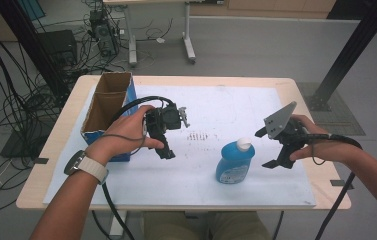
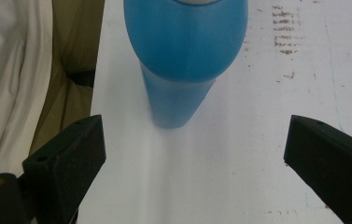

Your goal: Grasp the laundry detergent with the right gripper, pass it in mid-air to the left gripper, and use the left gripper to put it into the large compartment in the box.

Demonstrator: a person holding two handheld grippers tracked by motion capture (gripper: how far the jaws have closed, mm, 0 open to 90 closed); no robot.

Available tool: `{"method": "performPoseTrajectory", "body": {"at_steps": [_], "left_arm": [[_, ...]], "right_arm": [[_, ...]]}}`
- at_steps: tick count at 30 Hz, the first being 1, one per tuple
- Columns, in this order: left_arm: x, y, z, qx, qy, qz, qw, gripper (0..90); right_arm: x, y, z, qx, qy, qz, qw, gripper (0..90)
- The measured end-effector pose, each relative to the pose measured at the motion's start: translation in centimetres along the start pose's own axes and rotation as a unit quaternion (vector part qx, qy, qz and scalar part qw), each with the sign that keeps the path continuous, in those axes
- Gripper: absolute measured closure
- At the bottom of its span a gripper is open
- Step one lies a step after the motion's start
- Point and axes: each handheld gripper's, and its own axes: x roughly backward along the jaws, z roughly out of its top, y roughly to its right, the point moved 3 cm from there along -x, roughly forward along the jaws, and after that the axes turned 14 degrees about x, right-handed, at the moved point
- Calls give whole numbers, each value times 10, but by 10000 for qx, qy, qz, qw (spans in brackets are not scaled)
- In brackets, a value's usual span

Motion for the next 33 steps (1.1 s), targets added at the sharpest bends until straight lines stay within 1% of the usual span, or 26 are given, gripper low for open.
{"method": "performPoseTrajectory", "body": {"at_steps": [22, 33], "left_arm": [[1, 1, -1, 18, 11, 25, 10000, 88], [0, 0, 0, 26, 29, 52, 10000, 88]], "right_arm": [[-3, -1, -2, -20, 50, -9, 10000, 53], [-5, -1, -3, 7, 142, -7, 9999, 54]]}}
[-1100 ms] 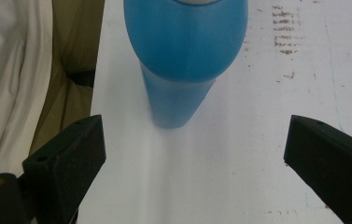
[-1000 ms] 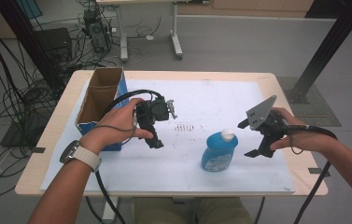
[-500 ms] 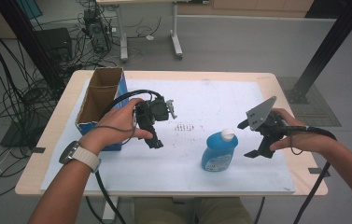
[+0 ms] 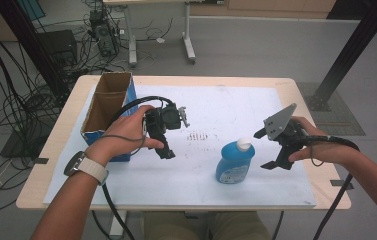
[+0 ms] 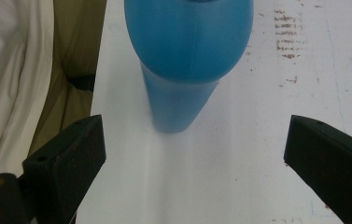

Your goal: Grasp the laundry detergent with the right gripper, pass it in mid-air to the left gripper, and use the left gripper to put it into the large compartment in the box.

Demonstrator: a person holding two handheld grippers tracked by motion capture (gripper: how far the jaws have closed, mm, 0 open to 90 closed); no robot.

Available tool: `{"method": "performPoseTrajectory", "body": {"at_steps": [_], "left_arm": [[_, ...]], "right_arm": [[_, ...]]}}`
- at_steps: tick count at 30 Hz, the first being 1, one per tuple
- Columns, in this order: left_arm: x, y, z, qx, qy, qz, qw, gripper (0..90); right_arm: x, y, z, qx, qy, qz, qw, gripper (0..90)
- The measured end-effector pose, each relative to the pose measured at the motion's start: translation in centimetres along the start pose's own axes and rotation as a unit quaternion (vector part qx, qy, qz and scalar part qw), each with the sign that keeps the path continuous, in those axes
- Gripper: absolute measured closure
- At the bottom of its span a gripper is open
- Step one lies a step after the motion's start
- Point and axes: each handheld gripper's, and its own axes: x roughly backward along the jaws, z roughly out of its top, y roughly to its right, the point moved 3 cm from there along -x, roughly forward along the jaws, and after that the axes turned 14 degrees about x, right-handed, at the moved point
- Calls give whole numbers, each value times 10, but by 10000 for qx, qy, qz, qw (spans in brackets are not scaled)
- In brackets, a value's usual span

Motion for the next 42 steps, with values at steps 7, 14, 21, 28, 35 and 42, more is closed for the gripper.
{"method": "performPoseTrajectory", "body": {"at_steps": [7, 14, 21, 28, 35, 42], "left_arm": [[0, 0, 0, 18, 13, 12, 10000, 88], [-2, -1, 0, 63, 19, -13, 10000, 88], [-4, 1, 1, 80, 4, -21, 10000, 88], [-3, 1, 1, 101, 3, -10, 9999, 89], [-4, 2, 2, 120, -4, -2, 9999, 89], [-5, 3, 4, 111, -27, -9, 9999, 89]], "right_arm": [[-2, -2, -6, -35, 227, -56, 9997, 54], [-4, -5, -14, -94, 535, -178, 9984, 54], [-7, -7, -19, -136, 689, -236, 9973, 56], [-7, -8, -21, -150, 924, -343, 9950, 56], [-10, -10, -25, -195, 1048, -371, 9936, 55], [-10, -10, -25, -184, 1066, -375, 9934, 55]]}}
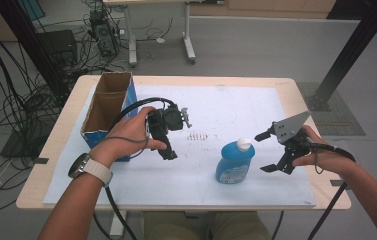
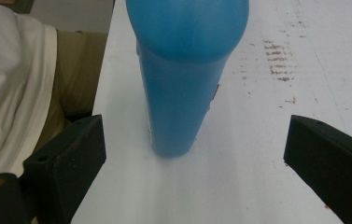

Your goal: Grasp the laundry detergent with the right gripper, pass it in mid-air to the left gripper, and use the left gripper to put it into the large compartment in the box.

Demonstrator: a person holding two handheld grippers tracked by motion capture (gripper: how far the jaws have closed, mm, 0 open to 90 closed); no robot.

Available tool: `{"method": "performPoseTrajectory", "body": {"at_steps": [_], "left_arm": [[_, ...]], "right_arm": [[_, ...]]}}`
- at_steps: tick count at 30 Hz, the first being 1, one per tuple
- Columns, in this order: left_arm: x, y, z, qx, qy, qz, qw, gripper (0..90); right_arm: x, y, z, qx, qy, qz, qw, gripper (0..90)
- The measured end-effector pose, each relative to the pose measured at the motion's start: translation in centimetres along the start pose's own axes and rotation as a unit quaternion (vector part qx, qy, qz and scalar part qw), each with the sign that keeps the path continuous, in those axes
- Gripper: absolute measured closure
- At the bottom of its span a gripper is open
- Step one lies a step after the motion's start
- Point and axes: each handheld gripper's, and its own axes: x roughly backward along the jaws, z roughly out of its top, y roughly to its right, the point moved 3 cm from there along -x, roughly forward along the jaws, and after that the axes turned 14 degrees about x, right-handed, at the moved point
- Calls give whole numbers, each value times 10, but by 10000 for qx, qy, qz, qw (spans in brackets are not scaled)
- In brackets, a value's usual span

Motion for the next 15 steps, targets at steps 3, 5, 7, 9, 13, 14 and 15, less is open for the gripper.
{"method": "performPoseTrajectory", "body": {"at_steps": [3, 5, 7, 9, 13, 14, 15], "left_arm": [[0, 0, 0, 2, 2, -2, 10000, 89], [0, 0, 0, 4, 4, 1, 10000, 90], [0, 0, 0, 2, -3, -4, 10000, 90], [0, 0, 0, 7, -10, -1, 10000, 90], [0, 0, 0, 17, 1, 1, 10000, 90], [0, 1, 0, 16, -4, 7, 10000, 90], [0, 1, 0, 17, -3, 3, 10000, 90]], "right_arm": [[0, 0, 0, -1, -5, -5, 10000, 55], [0, 0, 0, -10, 8, -10, 10000, 55], [-1, 0, 0, -15, 15, -9, 10000, 55], [-1, 0, -1, -18, 12, -10, 10000, 55], [-3, -1, -1, -17, -3, 14, 10000, 55], [-3, -1, -2, -20, -31, 29, 10000, 55], [-3, -1, -2, -20, -31, 29, 10000, 55]]}}
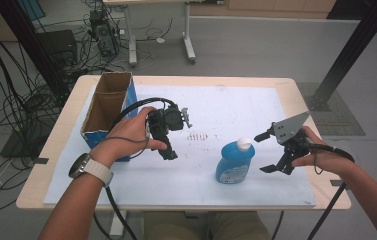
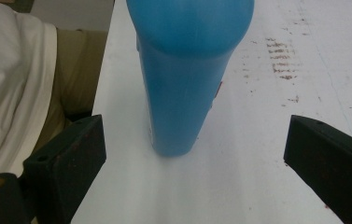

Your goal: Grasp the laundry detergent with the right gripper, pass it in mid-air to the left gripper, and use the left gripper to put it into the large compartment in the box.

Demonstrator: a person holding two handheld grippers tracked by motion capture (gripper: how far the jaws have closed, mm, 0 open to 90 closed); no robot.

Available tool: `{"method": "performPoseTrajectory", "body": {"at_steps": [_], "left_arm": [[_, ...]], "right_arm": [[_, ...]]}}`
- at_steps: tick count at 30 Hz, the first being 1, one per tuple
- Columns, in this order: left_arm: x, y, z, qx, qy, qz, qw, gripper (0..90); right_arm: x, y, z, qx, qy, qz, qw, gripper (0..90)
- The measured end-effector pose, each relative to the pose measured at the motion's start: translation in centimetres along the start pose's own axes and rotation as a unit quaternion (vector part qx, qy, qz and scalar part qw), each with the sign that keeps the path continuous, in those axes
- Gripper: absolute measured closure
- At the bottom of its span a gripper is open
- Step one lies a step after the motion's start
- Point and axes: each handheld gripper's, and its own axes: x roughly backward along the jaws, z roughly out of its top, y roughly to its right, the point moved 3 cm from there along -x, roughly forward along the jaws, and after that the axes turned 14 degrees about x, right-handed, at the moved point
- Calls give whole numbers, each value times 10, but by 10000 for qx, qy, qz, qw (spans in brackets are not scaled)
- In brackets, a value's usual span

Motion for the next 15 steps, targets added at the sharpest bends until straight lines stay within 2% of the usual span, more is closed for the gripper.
{"method": "performPoseTrajectory", "body": {"at_steps": [15], "left_arm": [[-2, 1, 1, 0, -7, -19, 10000, 90]], "right_arm": [[-8, -2, -6, -39, 29, 35, 10000, 55]]}}
